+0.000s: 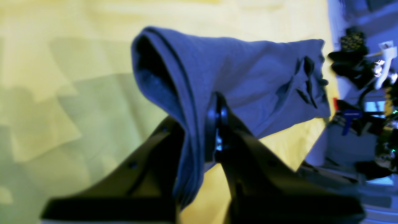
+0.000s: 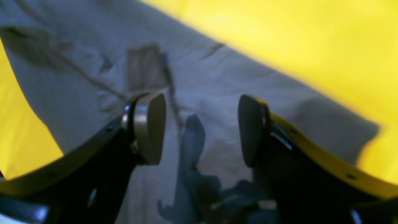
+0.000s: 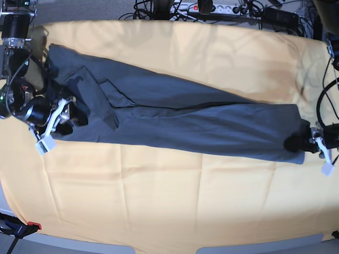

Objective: Fold the T-shirt properly
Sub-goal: 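Fold the hem end toward the right gripper at the collar end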

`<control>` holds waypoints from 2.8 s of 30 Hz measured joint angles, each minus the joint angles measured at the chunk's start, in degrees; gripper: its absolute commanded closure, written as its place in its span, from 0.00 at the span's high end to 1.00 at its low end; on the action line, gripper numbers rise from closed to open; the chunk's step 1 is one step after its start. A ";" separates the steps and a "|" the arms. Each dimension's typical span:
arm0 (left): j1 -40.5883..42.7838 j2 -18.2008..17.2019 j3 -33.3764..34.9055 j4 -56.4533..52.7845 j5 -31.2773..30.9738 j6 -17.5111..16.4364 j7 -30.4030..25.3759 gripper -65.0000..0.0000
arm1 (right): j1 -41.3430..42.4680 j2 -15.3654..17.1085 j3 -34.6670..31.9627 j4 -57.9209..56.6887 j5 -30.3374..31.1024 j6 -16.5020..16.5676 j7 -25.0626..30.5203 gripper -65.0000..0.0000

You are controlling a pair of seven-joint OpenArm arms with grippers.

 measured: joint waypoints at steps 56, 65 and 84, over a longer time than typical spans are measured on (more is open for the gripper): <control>10.56 28.55 -0.15 26.14 0.42 2.03 0.15 0.42 | 1.53 -7.72 0.00 0.00 -8.48 2.14 1.07 0.60; 10.54 29.99 -0.26 26.14 0.02 5.79 0.00 0.74 | 1.53 -7.72 0.00 0.00 -8.48 2.14 1.07 0.60; 10.99 22.99 -4.76 26.14 14.53 1.05 0.00 0.00 | 1.53 -7.72 0.00 0.00 -8.44 2.60 1.07 0.60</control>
